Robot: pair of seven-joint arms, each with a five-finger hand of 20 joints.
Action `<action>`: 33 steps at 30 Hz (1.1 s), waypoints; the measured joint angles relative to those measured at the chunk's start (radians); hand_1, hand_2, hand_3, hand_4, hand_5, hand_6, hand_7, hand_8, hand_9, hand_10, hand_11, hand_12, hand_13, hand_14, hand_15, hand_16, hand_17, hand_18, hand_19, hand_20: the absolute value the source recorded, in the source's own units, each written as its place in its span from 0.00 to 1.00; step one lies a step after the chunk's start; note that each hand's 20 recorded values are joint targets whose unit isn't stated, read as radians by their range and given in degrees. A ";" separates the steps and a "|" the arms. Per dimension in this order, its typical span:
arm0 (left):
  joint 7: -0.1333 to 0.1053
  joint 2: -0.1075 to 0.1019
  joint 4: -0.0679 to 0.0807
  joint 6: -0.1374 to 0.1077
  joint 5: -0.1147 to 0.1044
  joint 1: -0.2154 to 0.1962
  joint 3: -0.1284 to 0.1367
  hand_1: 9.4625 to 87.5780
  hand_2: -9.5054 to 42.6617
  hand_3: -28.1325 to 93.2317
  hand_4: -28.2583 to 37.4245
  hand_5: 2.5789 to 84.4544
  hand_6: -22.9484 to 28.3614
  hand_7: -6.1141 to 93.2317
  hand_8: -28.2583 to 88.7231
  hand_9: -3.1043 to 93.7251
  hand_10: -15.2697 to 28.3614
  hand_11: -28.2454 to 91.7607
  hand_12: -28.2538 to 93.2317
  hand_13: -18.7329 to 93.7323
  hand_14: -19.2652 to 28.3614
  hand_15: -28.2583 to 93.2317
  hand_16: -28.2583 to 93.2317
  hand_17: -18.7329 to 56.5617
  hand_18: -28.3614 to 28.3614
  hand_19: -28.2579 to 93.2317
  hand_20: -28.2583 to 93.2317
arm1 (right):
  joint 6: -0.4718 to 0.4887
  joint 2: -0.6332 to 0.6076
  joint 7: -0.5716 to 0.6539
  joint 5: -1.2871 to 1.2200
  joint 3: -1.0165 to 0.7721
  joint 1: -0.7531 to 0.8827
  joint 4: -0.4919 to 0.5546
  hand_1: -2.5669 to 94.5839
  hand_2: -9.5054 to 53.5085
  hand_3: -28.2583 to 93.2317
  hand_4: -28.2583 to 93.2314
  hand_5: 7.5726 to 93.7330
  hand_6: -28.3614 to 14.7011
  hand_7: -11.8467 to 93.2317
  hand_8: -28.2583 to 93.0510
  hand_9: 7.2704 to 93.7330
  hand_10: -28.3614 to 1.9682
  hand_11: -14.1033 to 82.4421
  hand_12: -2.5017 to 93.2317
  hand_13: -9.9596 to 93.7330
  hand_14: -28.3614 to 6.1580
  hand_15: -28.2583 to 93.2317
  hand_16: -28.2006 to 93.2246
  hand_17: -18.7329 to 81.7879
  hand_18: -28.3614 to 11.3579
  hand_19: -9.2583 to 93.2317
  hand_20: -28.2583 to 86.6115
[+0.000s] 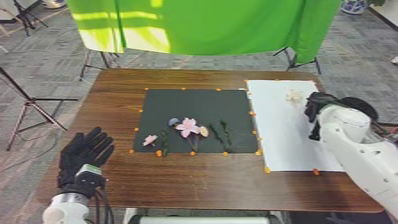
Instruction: Arrange flowers
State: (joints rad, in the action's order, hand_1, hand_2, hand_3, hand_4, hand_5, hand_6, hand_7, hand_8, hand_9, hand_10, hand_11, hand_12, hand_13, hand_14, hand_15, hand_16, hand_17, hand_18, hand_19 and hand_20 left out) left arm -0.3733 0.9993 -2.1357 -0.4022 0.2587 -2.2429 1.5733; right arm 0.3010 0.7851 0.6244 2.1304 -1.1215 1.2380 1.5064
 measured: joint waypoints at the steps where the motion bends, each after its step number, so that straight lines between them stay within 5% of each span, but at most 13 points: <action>1: 0.000 0.001 0.000 0.000 0.000 0.000 -0.001 0.27 0.50 0.82 0.00 0.54 0.67 0.27 0.15 0.47 0.75 0.54 0.33 0.44 0.80 0.67 0.14 0.17 0.80 0.60 0.31 | -0.018 -0.003 0.000 0.001 0.000 0.003 0.006 0.67 0.00 0.79 0.00 0.73 0.77 0.28 0.21 0.92 0.69 0.20 0.36 0.80 0.68 0.36 0.52 0.47 0.34 0.69 0.47; 8: 0.002 0.003 0.000 0.001 0.000 0.000 0.000 0.27 0.50 0.82 0.00 0.54 0.67 0.27 0.15 0.46 0.75 0.54 0.33 0.43 0.80 0.67 0.14 0.17 0.80 0.60 0.31 | -0.076 -0.010 -0.005 0.017 0.000 0.042 0.039 0.68 0.00 0.78 0.00 0.83 0.75 0.34 0.25 0.99 0.68 0.23 0.41 0.85 0.71 0.35 0.56 0.49 0.36 0.65 0.46; 24: 0.011 -0.002 0.011 0.010 0.003 0.015 0.004 0.27 0.50 0.82 0.00 0.53 0.67 0.27 0.15 0.46 0.75 0.53 0.33 0.43 0.80 0.67 0.14 0.17 0.79 0.59 0.31 | -0.254 -0.063 -0.051 0.055 0.016 0.159 0.250 0.66 0.00 0.82 0.00 0.87 0.71 0.35 0.23 1.00 0.64 0.25 0.40 0.85 0.69 0.35 0.56 0.50 0.35 0.62 0.46; 29: 0.040 -0.002 0.024 0.075 0.053 0.018 0.015 0.27 0.50 0.82 0.00 0.53 0.67 0.26 0.16 0.45 0.75 0.52 0.33 0.43 0.80 0.66 0.14 0.17 0.79 0.59 0.31 | -0.268 -0.064 -0.061 0.068 0.035 0.153 0.352 0.66 0.00 0.82 0.00 0.86 0.71 0.35 0.23 1.00 0.64 0.25 0.40 0.85 0.68 0.35 0.56 0.50 0.35 0.62 0.46; 33: 0.044 -0.002 0.024 0.080 0.074 0.017 0.016 0.27 0.50 0.82 0.00 0.53 0.67 0.26 0.16 0.45 0.75 0.52 0.33 0.43 0.80 0.66 0.15 0.17 0.79 0.59 0.31 | -0.270 -0.048 -0.100 0.089 0.114 0.108 0.375 0.65 0.00 0.82 0.00 0.86 0.70 0.35 0.23 1.00 0.64 0.25 0.40 0.85 0.68 0.35 0.56 0.50 0.34 0.63 0.46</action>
State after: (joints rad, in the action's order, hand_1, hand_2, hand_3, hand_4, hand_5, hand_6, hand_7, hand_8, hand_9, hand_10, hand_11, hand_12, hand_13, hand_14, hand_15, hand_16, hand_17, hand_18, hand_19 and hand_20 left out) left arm -0.3297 0.9973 -2.1112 -0.3219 0.3323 -2.2255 1.5893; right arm 0.0308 0.7374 0.5241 2.2195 -1.0078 1.3459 1.8812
